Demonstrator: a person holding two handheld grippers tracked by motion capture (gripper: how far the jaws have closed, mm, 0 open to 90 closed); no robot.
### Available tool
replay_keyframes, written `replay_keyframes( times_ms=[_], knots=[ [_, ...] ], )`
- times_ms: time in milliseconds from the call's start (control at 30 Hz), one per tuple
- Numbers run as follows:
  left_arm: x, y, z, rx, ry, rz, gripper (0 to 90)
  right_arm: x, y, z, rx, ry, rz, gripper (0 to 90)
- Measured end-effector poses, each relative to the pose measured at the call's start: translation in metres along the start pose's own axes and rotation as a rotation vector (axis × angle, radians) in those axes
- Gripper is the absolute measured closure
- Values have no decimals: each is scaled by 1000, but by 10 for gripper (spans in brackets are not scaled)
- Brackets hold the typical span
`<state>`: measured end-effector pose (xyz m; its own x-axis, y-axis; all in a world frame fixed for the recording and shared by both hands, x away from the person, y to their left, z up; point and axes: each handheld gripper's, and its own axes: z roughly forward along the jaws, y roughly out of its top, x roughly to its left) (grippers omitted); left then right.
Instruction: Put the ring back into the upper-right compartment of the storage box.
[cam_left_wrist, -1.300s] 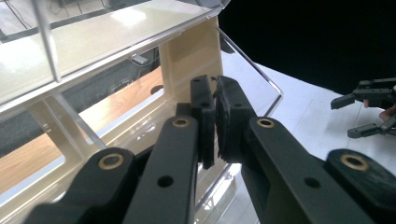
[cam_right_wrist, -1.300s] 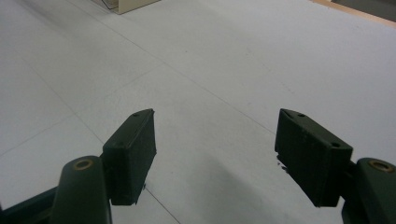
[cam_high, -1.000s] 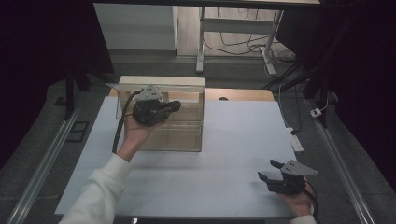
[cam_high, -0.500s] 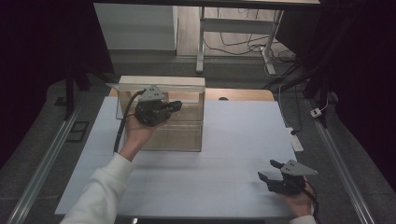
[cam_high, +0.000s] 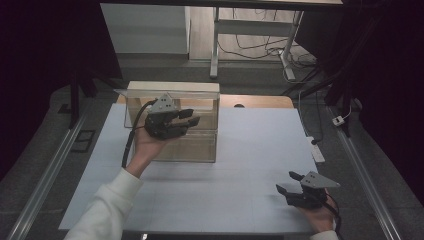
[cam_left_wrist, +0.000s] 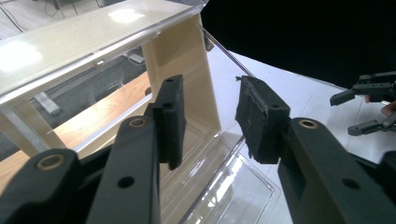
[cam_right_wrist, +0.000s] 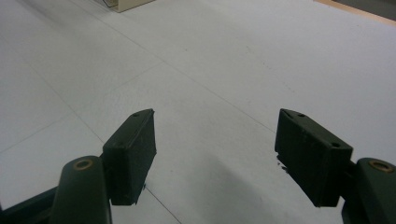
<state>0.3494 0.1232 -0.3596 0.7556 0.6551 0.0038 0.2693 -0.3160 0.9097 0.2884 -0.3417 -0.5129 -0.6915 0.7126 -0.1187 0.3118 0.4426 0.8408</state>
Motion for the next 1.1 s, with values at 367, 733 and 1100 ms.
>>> replay_keyframes(
  times_ms=[367, 733, 1100],
  knots=[
    [-2, -9, -4, 7, -1, -1, 571, 0, 0, 0, 1, -1, 1, 284],
    [-6, -24, -17, 32, 1, 2, 489, 0, 0, 0, 4, 0, 0, 284],
    [-11, -53, -49, 13, 10, -38, 396, 0, 0, -1, 8, 0, 0, 284]
  ],
)
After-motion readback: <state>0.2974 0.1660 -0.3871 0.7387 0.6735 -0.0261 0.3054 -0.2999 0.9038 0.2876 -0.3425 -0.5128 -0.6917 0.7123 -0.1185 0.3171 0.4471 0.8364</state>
